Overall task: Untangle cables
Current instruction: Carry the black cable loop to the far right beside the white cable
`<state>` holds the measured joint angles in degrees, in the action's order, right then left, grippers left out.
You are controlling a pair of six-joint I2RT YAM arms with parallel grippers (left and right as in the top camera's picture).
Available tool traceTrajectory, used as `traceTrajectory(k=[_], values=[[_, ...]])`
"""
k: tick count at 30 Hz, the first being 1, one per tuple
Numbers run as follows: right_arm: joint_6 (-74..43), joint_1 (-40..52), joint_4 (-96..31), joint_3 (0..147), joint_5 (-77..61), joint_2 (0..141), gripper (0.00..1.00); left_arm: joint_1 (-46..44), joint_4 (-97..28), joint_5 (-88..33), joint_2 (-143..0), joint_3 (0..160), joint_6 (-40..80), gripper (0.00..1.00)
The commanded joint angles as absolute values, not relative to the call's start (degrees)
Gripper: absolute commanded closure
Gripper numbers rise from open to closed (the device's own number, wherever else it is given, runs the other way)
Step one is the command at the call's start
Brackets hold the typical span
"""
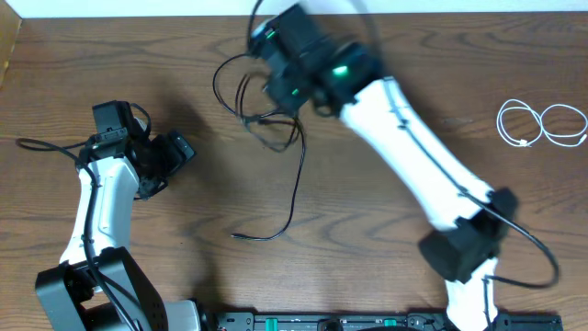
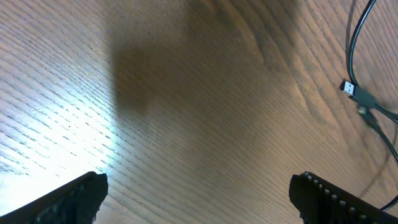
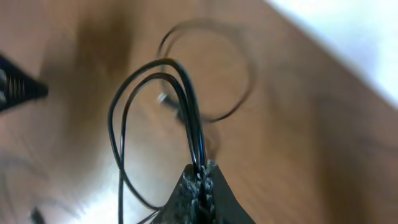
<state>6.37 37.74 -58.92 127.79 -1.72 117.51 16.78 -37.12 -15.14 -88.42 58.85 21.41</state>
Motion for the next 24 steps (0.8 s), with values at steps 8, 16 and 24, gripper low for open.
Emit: traceTrajectory(k=[8, 16, 24], values=[[5.80, 28.77, -57.45, 129.36, -1.67, 107.15, 0.99, 16.91, -37.28, -15.44, -88.95, 58.19, 21.74, 0.02], [3.22, 20.47, -61.28, 129.08, 4.99, 106.52, 0.99, 16.91, -37.28, -15.44, -88.95, 58.19, 21.74, 0.02], [0.67, 13.89, -66.96, 127.68, 5.21, 106.52, 0.99, 16.91, -37.28, -15.44, -88.95, 58.19, 21.74, 0.02]])
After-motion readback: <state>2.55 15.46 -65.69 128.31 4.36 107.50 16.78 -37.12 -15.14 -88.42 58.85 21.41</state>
